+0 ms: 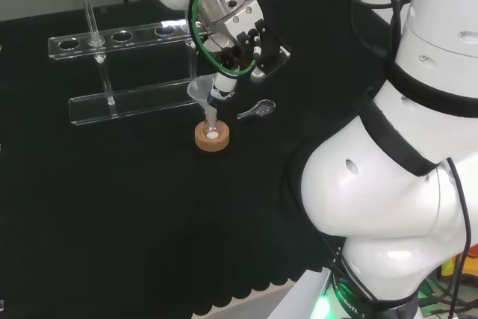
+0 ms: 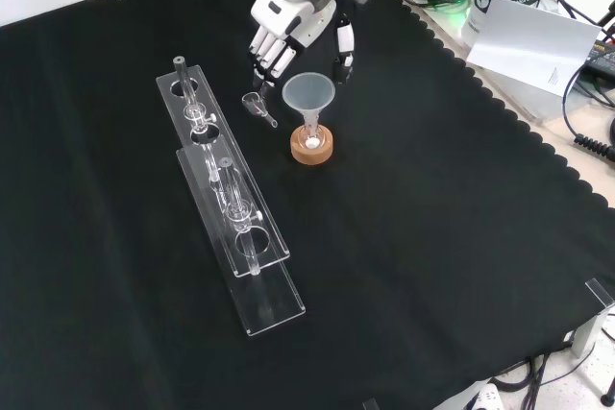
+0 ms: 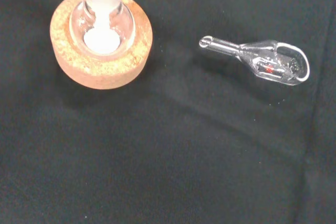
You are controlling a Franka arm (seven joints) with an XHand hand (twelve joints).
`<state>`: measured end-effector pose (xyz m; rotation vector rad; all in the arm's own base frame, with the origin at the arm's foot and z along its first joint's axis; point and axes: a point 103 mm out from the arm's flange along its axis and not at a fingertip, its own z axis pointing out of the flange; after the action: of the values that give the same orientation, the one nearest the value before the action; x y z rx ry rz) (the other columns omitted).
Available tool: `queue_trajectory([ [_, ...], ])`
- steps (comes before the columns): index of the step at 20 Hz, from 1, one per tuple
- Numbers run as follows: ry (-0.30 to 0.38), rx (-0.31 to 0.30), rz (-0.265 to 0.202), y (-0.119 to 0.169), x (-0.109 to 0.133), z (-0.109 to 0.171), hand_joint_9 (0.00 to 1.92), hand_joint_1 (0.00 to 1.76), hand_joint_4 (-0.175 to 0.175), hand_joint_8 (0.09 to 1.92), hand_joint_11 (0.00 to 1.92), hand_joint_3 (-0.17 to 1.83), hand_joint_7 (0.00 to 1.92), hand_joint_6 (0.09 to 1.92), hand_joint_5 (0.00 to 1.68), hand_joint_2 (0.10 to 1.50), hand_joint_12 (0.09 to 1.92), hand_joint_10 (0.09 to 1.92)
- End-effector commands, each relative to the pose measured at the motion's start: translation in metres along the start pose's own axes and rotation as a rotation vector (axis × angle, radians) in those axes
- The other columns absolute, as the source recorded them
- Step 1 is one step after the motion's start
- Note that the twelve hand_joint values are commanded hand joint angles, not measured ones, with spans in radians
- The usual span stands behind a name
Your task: Remove the funnel from the round-bottom flask.
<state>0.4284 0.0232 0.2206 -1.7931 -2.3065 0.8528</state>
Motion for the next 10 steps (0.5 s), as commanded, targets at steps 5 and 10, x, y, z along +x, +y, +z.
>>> queue_trajectory([
  [5, 0.002, 0.009, -0.019, 0.0108, 0.0030, 0.0031, 0.27, 0.61, -0.029, 0.69, 0.35, 0.32, 0.02, 0.09, 0.12, 0.67, 1.37, 0.73],
  [10, 0.004, 0.005, -0.023, 0.0123, 0.0028, 0.0065, 0.27, 0.61, -0.030, 0.69, 0.35, 0.32, 0.02, 0.09, 0.12, 0.67, 1.37, 0.74],
])
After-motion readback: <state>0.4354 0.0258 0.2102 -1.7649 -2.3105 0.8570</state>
